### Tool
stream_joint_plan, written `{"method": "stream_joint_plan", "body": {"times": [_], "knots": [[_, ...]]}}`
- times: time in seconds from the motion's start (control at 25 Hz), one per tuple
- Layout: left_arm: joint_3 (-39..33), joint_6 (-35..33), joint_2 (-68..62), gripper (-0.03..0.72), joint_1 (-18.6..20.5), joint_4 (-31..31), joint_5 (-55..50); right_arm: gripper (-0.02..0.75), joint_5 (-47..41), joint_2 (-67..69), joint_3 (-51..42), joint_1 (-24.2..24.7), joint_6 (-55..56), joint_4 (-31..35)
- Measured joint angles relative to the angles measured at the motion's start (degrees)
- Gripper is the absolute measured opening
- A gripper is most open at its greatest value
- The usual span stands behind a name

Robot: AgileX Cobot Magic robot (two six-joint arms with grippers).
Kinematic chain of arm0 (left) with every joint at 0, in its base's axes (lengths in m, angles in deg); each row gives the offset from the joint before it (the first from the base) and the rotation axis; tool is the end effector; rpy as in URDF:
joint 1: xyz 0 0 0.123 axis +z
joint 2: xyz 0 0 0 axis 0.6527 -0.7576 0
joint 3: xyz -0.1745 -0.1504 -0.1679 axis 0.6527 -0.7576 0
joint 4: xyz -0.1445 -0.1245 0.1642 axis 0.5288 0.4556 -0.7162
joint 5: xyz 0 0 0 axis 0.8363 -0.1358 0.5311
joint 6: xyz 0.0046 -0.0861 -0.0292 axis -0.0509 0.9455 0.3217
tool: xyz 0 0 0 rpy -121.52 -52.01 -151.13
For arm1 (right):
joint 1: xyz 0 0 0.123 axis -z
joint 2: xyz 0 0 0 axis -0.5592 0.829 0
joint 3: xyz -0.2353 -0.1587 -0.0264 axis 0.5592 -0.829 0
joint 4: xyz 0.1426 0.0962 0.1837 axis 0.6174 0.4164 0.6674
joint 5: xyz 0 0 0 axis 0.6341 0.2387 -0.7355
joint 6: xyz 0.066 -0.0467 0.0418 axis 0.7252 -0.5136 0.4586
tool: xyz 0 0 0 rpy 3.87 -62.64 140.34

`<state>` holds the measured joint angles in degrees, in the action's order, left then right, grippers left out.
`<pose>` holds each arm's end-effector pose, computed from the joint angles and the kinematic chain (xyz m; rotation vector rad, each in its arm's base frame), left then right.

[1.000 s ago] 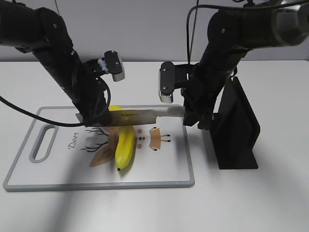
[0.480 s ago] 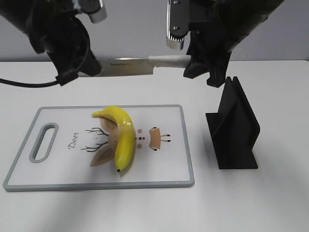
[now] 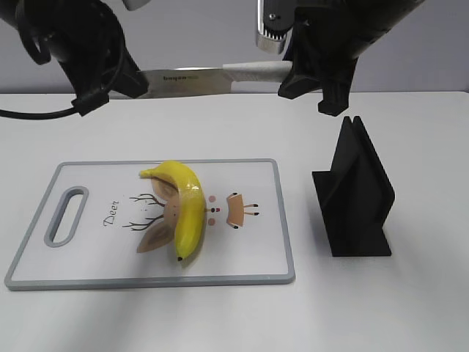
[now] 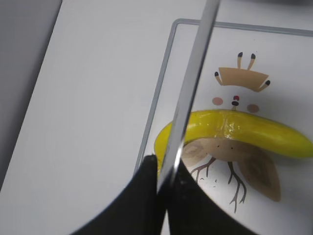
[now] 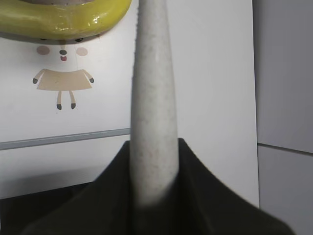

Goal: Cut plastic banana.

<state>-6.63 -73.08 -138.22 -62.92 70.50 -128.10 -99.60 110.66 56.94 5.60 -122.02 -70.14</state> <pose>0.3228 -0.1578 0.3039 1.6971 1.8495 -0.0908 0.3277 0.1904 0.2952 -1.7794 1.7520 -0.0714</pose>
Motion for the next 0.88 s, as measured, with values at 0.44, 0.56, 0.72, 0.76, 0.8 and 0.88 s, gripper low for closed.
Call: {"method": "stream_joint_plan", "body": {"times": [0.44, 0.56, 0.72, 0.76, 0.8, 0.88], "knots": [[0.0, 2.47, 0.19, 0.617, 0.18, 2.27, 5.66, 0.163, -0.05, 0.0, 0.0, 0.0, 0.06, -1.18], [0.0, 2.53, 0.9, 0.636, 0.18, 2.21, 8.48, 0.163, 0.05, 0.0, 0.0, 0.0, 0.24, -1.62], [-0.42, 3.19, 2.89, 0.64, 0.18, 2.04, 10.99, 0.163, 0.86, -0.02, 0.0, 0.0, 2.67, -1.54], [-0.42, 4.04, 3.68, 0.64, 0.23, 2.04, 11.74, 0.163, 0.78, -0.02, 0.0, 0.0, 3.94, -1.54], [-0.42, 5.55, 4.43, 0.64, 0.32, 2.04, 12.49, 0.163, 0.12, -0.02, 0.0, 0.0, 5.14, -1.75], [-0.42, 9.2, 6.44, 0.638, 0.78, 1.68, 13.09, 0.163, -0.28, -0.02, -0.07, 0.0, 7.92, -1.86]]}}
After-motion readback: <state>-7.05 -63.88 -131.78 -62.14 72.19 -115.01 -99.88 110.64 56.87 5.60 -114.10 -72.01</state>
